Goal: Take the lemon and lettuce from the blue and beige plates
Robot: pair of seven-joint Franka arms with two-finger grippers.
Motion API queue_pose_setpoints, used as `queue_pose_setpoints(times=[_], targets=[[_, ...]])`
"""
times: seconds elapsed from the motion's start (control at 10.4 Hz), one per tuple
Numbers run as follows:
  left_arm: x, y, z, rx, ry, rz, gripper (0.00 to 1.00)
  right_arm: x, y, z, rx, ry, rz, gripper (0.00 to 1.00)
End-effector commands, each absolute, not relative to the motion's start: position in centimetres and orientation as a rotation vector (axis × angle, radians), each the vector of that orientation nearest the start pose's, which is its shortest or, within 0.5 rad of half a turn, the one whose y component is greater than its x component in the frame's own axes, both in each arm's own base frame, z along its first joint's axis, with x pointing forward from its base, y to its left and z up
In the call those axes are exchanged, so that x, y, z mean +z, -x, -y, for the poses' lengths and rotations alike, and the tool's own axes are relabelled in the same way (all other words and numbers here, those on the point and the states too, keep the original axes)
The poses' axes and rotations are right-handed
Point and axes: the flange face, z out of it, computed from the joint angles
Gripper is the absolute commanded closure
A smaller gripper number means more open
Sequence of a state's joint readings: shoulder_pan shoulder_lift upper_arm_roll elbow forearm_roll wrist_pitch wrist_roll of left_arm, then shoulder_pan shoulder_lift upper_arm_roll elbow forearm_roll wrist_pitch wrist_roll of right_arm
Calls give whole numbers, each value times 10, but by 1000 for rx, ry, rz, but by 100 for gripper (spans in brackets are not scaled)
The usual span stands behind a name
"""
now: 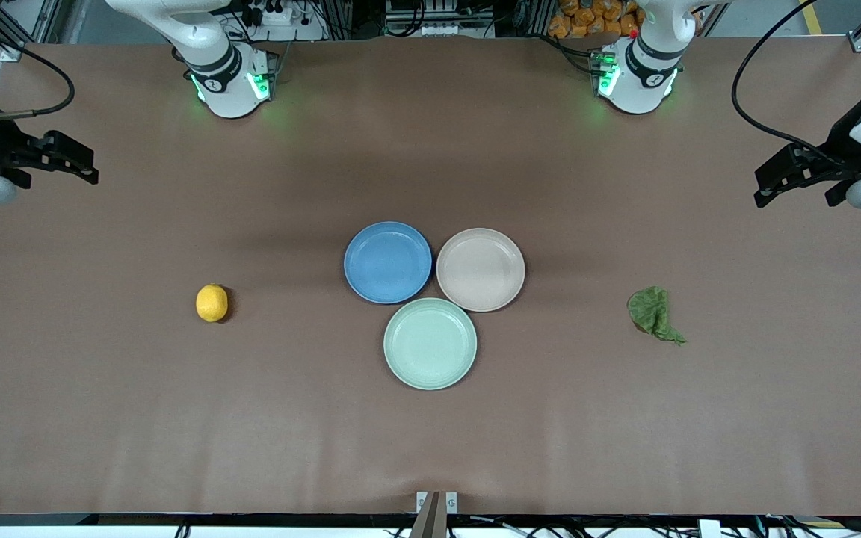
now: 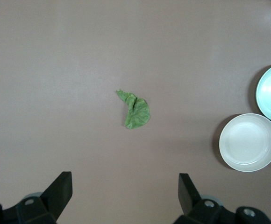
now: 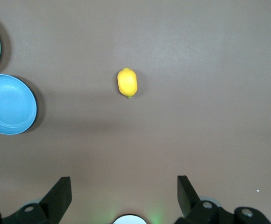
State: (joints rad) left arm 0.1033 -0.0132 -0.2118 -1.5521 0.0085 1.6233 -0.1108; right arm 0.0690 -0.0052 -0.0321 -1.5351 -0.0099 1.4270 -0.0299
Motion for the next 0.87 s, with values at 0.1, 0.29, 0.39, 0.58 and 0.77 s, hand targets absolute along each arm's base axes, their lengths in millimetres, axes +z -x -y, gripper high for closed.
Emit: queue_pose_setpoints(times=[0.1,0.29,0.39,0.58,0.77], targets=[[657,-549,52,-151,3140,-15,0,637,-539,-7,165,3152,56,0],[660,-548,46,-142,3139,2,0,641,-540,0,143,3156,38,0],[660,-548,46,-137,3139,2,0,642,-540,0,141,3156,36,0],[657,-548,45,-115,3140,5,0,644,-539,1,134,3158,38,0],[657,-547,45,-106,3140,5,0,644,-539,2,134,3158,33,0]])
